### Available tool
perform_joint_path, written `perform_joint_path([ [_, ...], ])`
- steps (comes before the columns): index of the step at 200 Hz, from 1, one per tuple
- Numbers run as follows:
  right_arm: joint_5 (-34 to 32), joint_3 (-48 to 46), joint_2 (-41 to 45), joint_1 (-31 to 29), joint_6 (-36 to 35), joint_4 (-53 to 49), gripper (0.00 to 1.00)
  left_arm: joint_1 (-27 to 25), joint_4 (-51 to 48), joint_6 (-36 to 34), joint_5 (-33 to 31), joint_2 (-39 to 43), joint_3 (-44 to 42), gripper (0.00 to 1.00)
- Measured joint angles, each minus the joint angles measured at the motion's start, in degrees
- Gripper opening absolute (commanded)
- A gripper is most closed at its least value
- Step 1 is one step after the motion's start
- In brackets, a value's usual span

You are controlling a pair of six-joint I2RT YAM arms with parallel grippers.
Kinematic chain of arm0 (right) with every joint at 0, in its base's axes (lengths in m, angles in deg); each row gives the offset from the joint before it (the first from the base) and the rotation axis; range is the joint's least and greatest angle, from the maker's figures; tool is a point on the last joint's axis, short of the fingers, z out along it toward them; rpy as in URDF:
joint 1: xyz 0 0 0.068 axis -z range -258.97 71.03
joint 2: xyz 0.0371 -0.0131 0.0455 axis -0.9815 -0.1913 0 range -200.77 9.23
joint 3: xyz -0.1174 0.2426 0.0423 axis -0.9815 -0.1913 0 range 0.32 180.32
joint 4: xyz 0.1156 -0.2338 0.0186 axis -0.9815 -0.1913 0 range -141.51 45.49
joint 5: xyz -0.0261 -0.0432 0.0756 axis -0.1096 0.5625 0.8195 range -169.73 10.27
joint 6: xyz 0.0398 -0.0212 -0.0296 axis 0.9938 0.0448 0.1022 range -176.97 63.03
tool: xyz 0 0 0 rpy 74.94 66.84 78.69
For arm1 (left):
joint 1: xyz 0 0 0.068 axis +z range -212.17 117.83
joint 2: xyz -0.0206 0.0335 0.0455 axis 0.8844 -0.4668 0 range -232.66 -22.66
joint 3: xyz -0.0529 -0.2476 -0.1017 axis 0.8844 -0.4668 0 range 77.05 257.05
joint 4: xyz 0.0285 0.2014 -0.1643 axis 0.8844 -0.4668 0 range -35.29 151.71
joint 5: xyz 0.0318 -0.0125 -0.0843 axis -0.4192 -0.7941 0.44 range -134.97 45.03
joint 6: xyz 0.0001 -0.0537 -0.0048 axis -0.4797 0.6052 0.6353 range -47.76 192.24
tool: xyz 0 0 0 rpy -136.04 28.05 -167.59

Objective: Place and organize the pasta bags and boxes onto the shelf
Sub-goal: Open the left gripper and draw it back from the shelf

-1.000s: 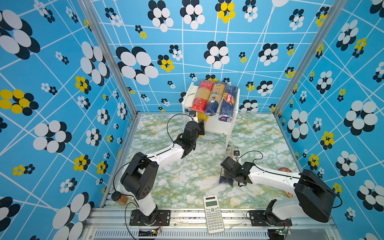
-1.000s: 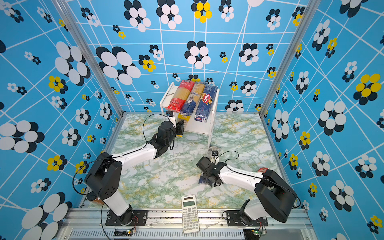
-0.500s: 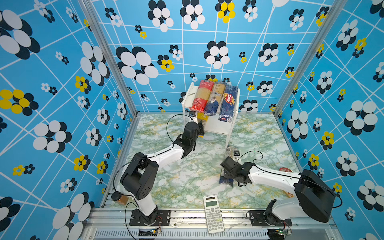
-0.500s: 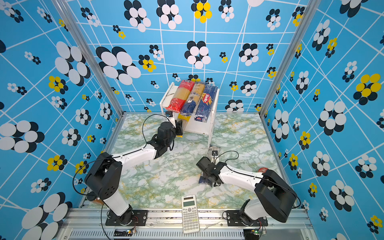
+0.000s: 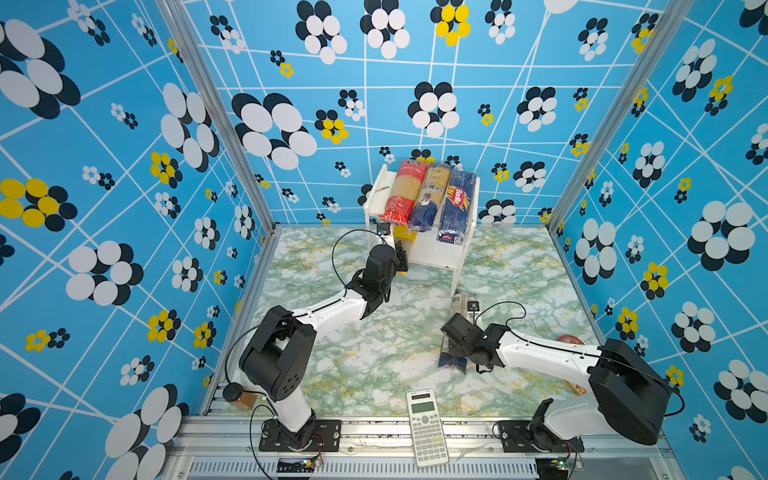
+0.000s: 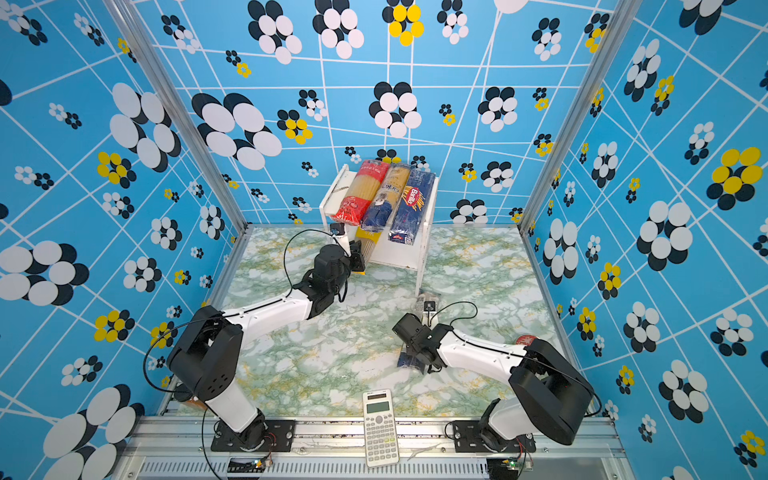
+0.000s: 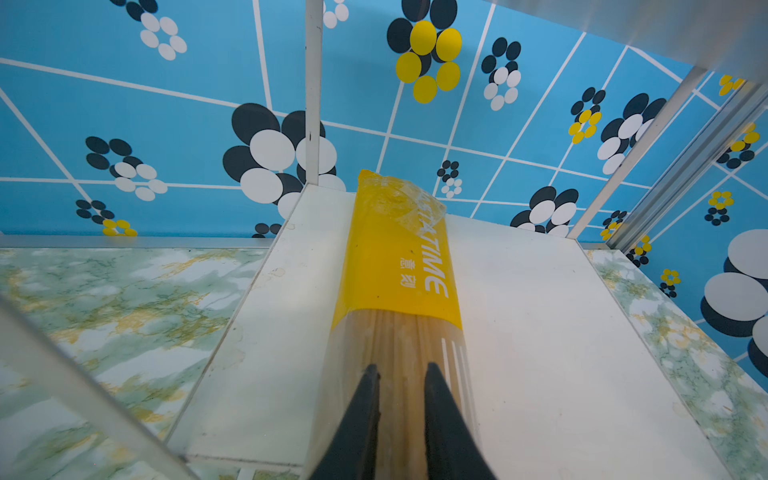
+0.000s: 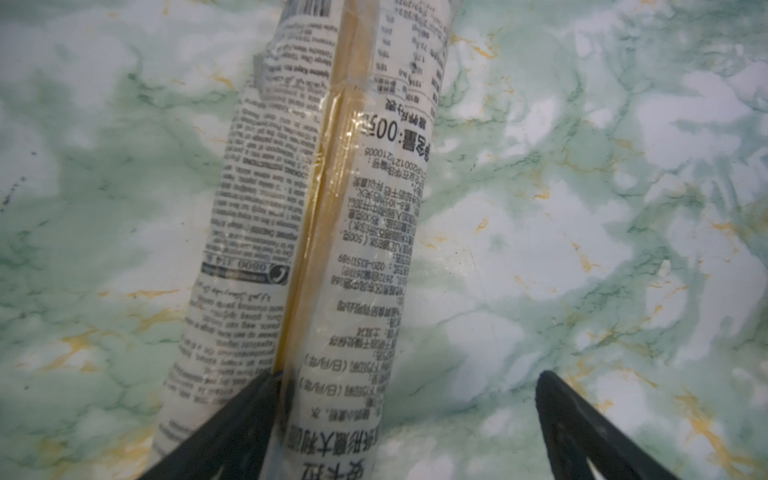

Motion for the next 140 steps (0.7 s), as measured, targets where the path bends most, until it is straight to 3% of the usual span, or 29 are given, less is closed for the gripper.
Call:
perform_joint_path([
  [140, 0.02, 0.0, 0.0, 0.04, 0.0, 0.0, 0.99, 0.0, 1.01, -1.05, 0.02, 4.33, -4.48, 0.16],
])
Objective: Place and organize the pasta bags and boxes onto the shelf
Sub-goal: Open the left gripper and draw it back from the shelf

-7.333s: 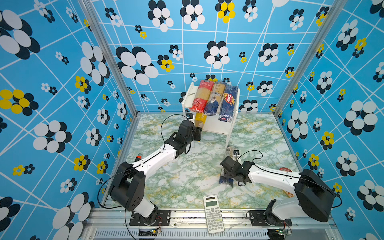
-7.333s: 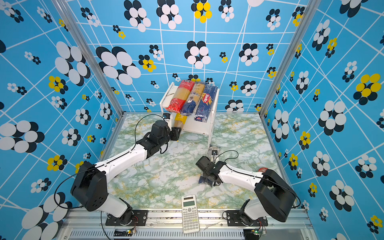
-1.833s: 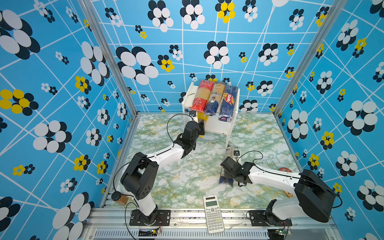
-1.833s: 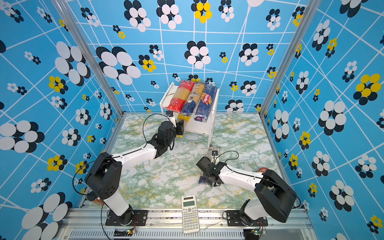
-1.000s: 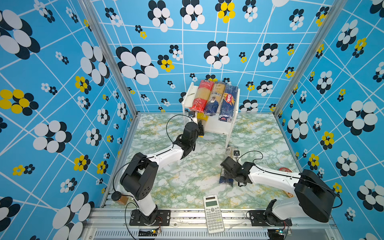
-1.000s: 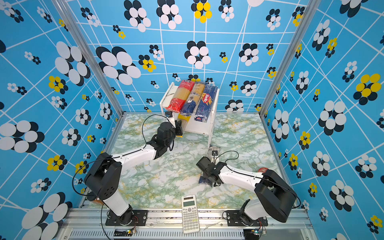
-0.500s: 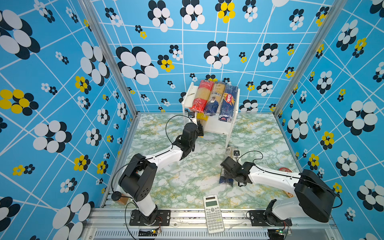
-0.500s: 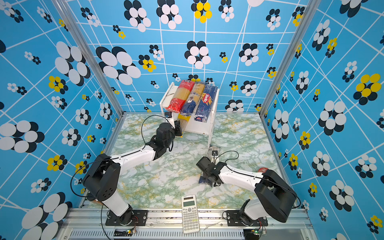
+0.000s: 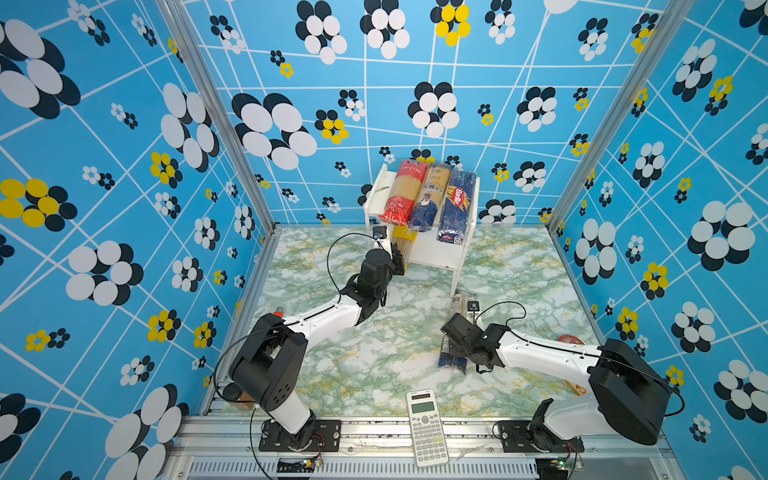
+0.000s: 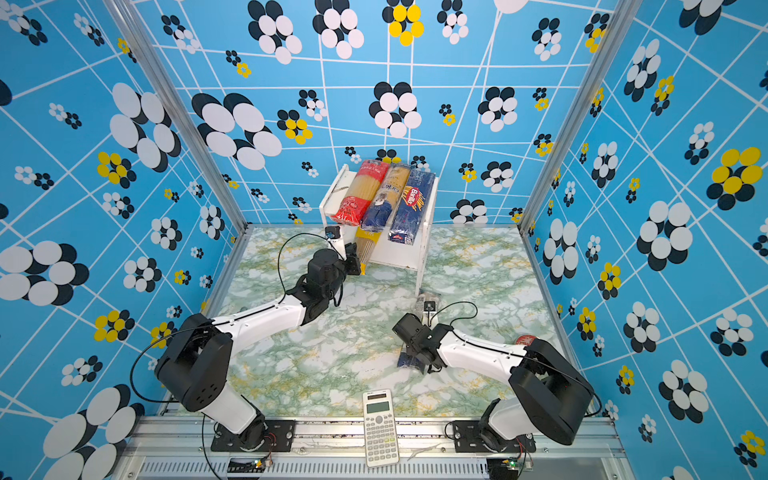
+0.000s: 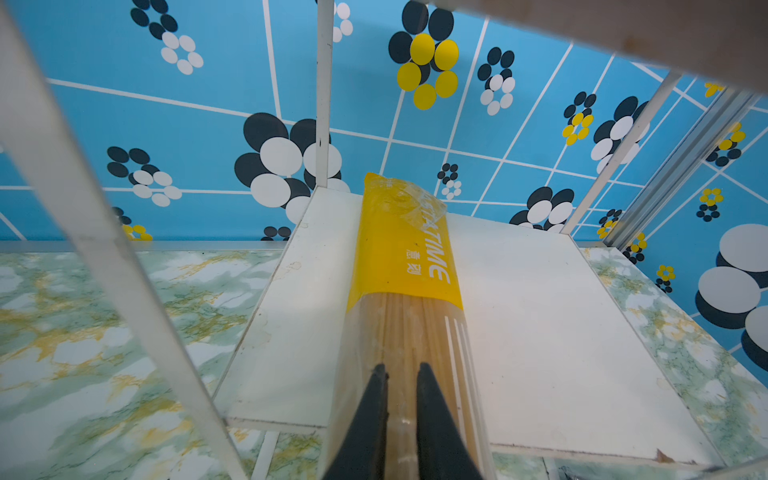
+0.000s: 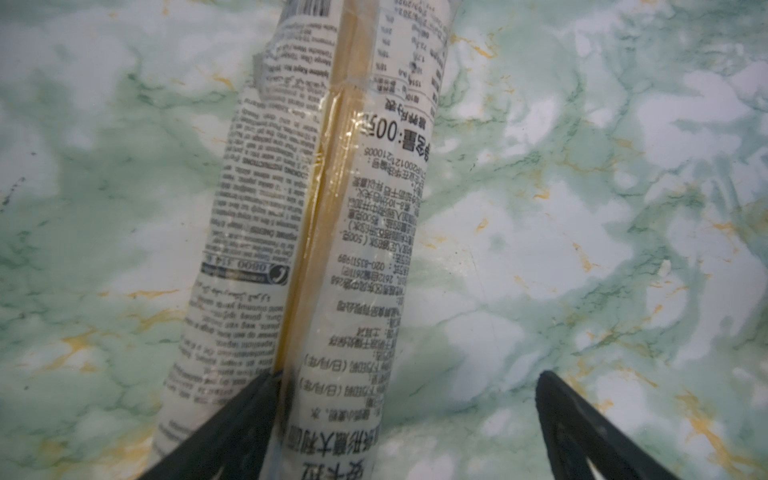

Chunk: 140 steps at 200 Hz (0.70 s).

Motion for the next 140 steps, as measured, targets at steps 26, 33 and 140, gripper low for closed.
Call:
perform_joint_path([
  [26, 0.0, 0.0, 0.0, 0.0, 0.0, 0.0, 0.99, -0.07, -0.24, 0.0, 0.17, 1.73, -1.16, 0.16],
  [33, 0.0, 0.0, 0.0, 0.0, 0.0, 0.0, 0.99, -0.07, -0.28, 0.0, 0.2, 2.51, -1.62, 0.16],
  [140, 0.13, 0.17, -0.02, 0.07, -0.02, -0.17, 0.99, -0.76, -4.59, 0.55, 0.59, 14.62, -11.19, 0.24],
])
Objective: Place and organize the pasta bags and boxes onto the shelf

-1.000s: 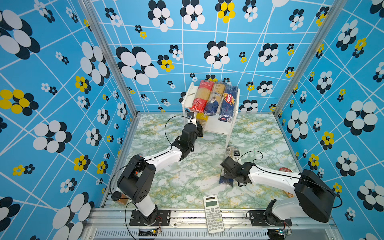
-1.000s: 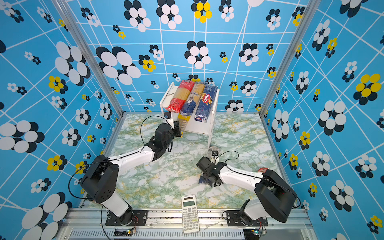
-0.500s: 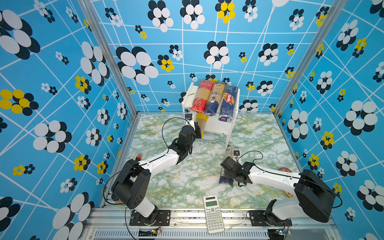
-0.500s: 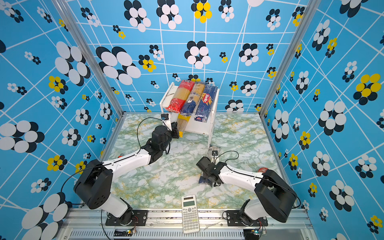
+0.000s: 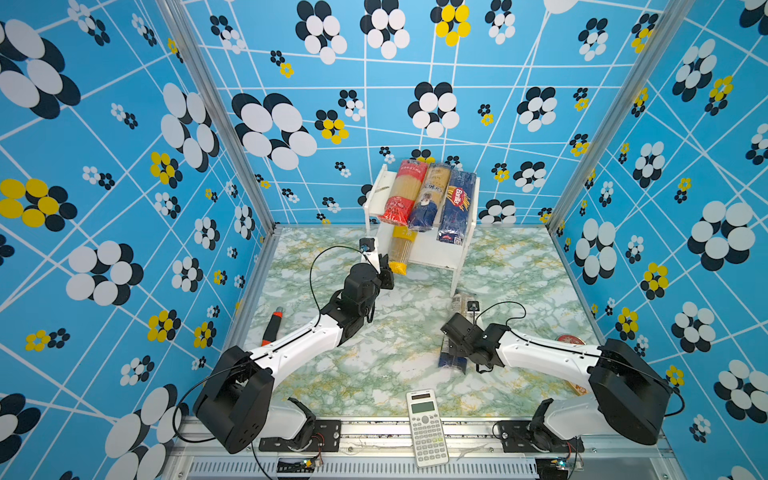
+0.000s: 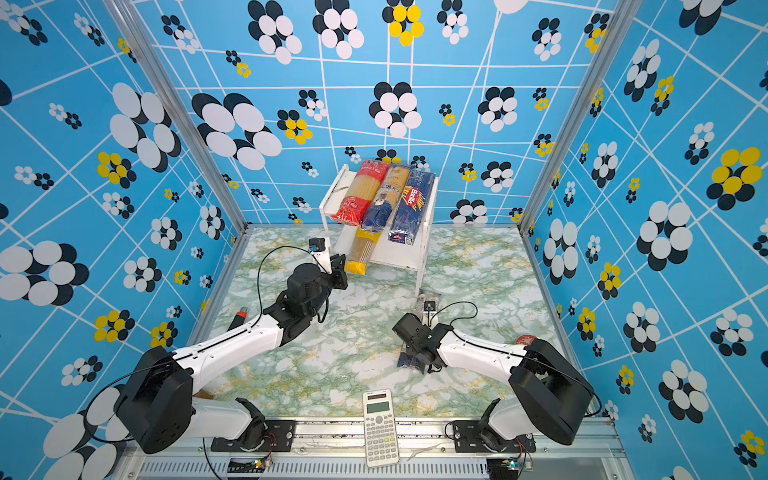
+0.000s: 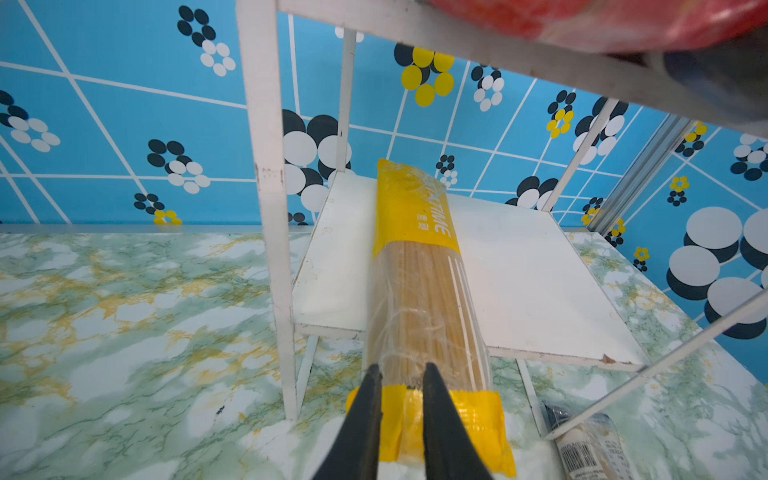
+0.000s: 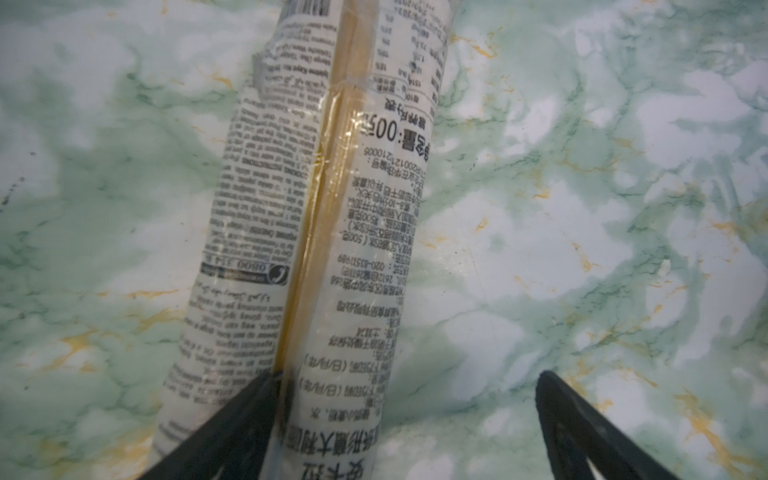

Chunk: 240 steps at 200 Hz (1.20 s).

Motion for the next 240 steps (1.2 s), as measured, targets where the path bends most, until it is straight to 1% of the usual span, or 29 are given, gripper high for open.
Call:
perform_joint_path([
  [50, 0.13, 0.28, -0.13, 0.09, 0.0, -0.28, 0.99, -0.09, -4.96, 1.2, 2.51, 6.29, -5.42, 0.34],
  [97, 0.39, 0.57, -0.15, 0.2, 0.02, -0.92, 0.99, -0.44, -8.55, 2.16, 3.78, 10.93, -9.33, 0.42],
  [111, 0.46, 0.57, -0.15, 0.22, 0.02, -0.94, 0.99, -0.48, -9.22, 2.71, 3.85, 12.11, -10.91, 0.42],
  [114, 0.46, 0.57, -0.15, 0.2, 0.04, -0.94, 0.99, -0.46, -9.4, 2.73, 3.85, 12.28, -11.17, 0.47],
  [120, 0.48, 0.57, -0.15, 0.22, 0.04, -0.94, 0.99, -0.46, -9.57, 2.99, 3.91, 12.7, -11.72, 0.48],
  [186, 0.63, 0.68, -0.13, 0.26, 0.5, -1.18, 0.99, -0.46, -10.75, 4.7, 5.14, 14.05, -15.34, 0.52],
  [200, 0.72, 0.68, -0.09, 0.31, 0.68, -1.29, 0.99, -0.48, -10.67, 5.55, 5.9, 14.05, -15.96, 0.63],
  [201, 0.74, 0.68, -0.09, 0.31, 0.7, -1.29, 0.99, -0.48, -10.64, 5.66, 5.95, 14.05, -15.98, 0.78],
  [202, 0.74, 0.68, -0.07, 0.31, 0.7, -1.31, 0.99, -0.48, -10.64, 5.64, 5.99, 14.05, -16.02, 0.88],
  [203, 0.74, 0.68, -0.07, 0.31, 0.7, -1.31, 0.99, -0.48, -10.62, 5.46, 6.08, 14.05, -16.11, 0.94],
  [204, 0.76, 0.68, -0.07, 0.31, 0.7, -1.33, 0.99, -0.5, -10.64, 5.44, 6.12, 14.05, -16.13, 0.97],
  [206, 0.76, 0.68, -0.07, 0.33, 0.7, -1.33, 0.99, -0.55, -10.64, 5.66, 6.19, 14.05, -16.24, 1.0],
  [240, 1.18, 0.68, 0.57, 0.52, 0.96, -1.95, 0.99, -0.85, -10.25, 7.41, 7.41, 14.05, -19.1, 0.99],
])
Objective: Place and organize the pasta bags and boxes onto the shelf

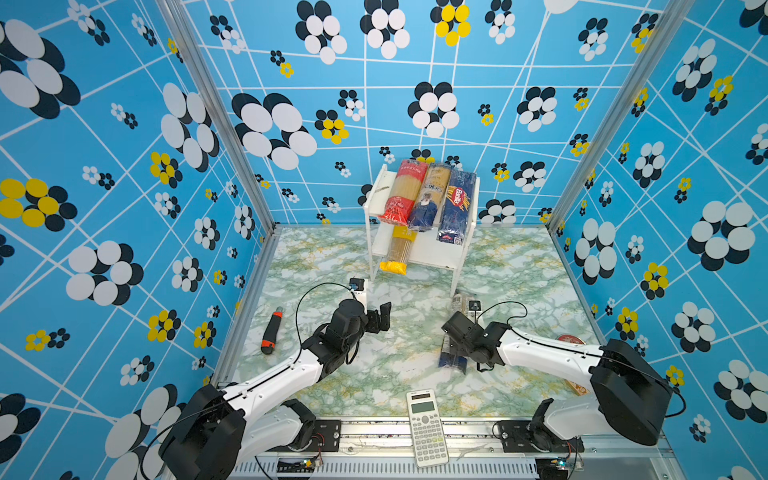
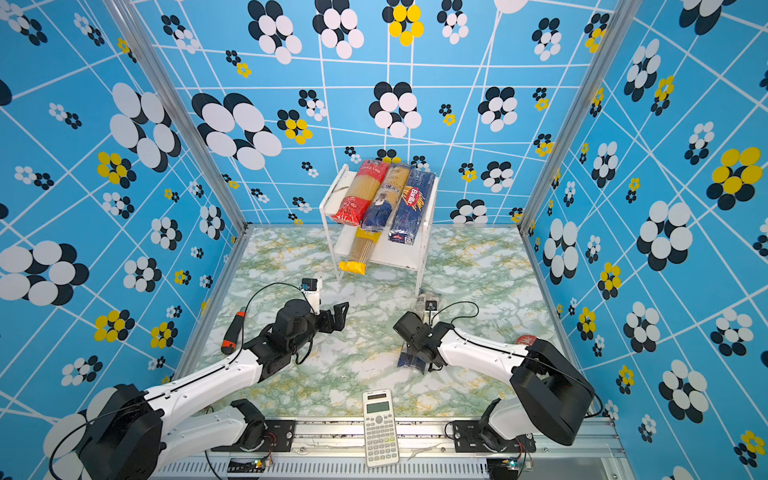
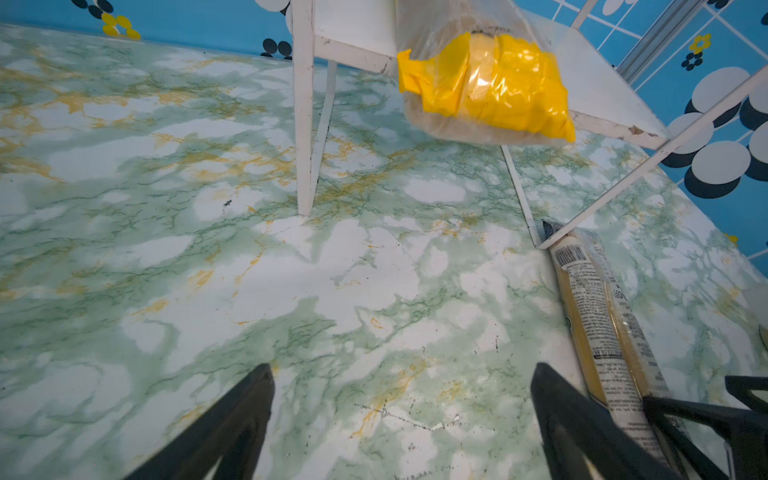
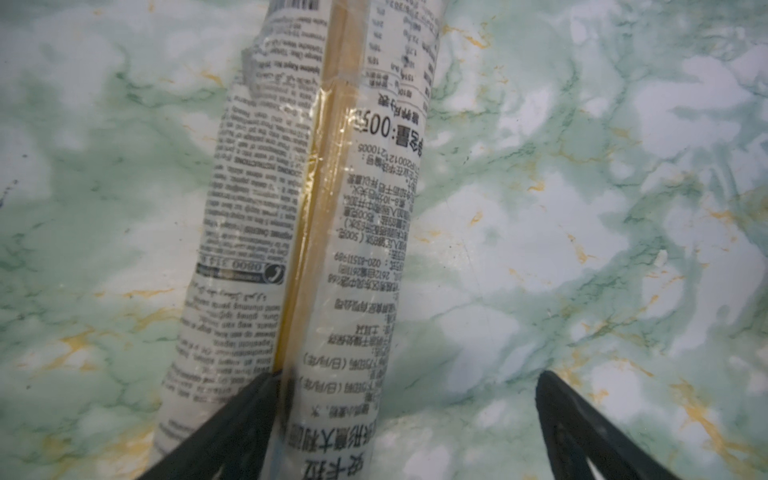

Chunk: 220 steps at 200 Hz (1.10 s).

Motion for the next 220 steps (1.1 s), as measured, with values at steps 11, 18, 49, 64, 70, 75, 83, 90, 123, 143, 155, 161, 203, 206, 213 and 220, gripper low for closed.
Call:
perform_joint_path([
  [11, 0.11, 0.0, 0.28, 0.04, 0.15, -0.39, 0.99, -0.04, -0.02, 0.37, 0.0, 0.0, -0.83, 0.99],
  [18, 0.2, 0.0, 0.57, 0.07, 0.2, -0.72, 0.99, -0.04, -0.02, 0.72, 0.07, 0.0, -1.18, 0.99],
  [49, 0.28, -0.02, 2.32, 0.07, 0.81, -3.08, 0.99, -0.11, 0.11, 1.2, 0.57, -0.13, -2.01, 0.99],
  [64, 0.28, -0.2, 3.63, 0.09, 1.05, -4.59, 0.99, -0.2, 0.46, 1.33, 1.09, -0.46, -2.23, 0.99],
  [70, 0.24, -0.31, 4.17, 0.11, 1.11, -5.22, 0.99, -0.26, 0.52, 1.33, 1.33, -0.72, -2.23, 0.99],
  [75, 0.26, -0.42, 4.66, 0.11, 1.27, -5.68, 0.99, -0.28, 0.66, 1.36, 1.53, -0.96, -2.23, 0.99],
  [83, 0.24, -0.63, 5.53, 0.11, 1.31, -6.4, 0.99, -0.37, 0.87, 1.42, 1.81, -1.42, -2.23, 0.99],
  [90, 0.24, -0.76, 6.21, 0.11, 1.46, -7.06, 0.99, -0.37, 0.98, 1.57, 2.1, -1.79, -2.23, 0.99],
  [123, 0.15, -1.07, 9.22, 0.11, 2.73, -9.73, 0.99, -0.37, 1.4, 1.77, 3.28, -3.28, -2.23, 0.99],
  [143, 0.0, -2.12, 10.62, 0.11, 3.67, -11.04, 0.99, -0.68, 1.53, 2.21, 3.87, -4.15, -2.23, 0.99],
  [155, 0.0, -2.71, 10.91, 0.11, 4.33, -12.09, 0.99, -1.03, 1.86, 2.43, 4.28, -4.9, -2.21, 0.99],
  [161, 0.0, -2.75, 10.93, 0.11, 4.66, -12.81, 0.99, -1.11, 2.12, 2.54, 4.55, -5.4, -2.21, 0.99],
  [203, -0.02, -2.75, 11.61, 0.15, 7.43, -16.83, 0.99, -1.77, 3.93, 2.91, 6.8, -9.03, -2.19, 0.99],
  [206, -0.04, -2.75, 11.72, 0.15, 7.58, -17.0, 0.99, -1.77, 4.0, 2.86, 6.93, -9.31, -2.16, 0.99],
  [213, -0.04, -2.8, 12.13, 0.15, 8.02, -17.49, 0.99, -1.88, 4.13, 2.86, 7.39, -9.9, -2.1, 0.99],
  [220, -0.04, -2.95, 12.61, 0.15, 8.5, -17.77, 0.99, -1.88, 4.33, 2.86, 7.76, -10.4, -2.1, 0.99],
])
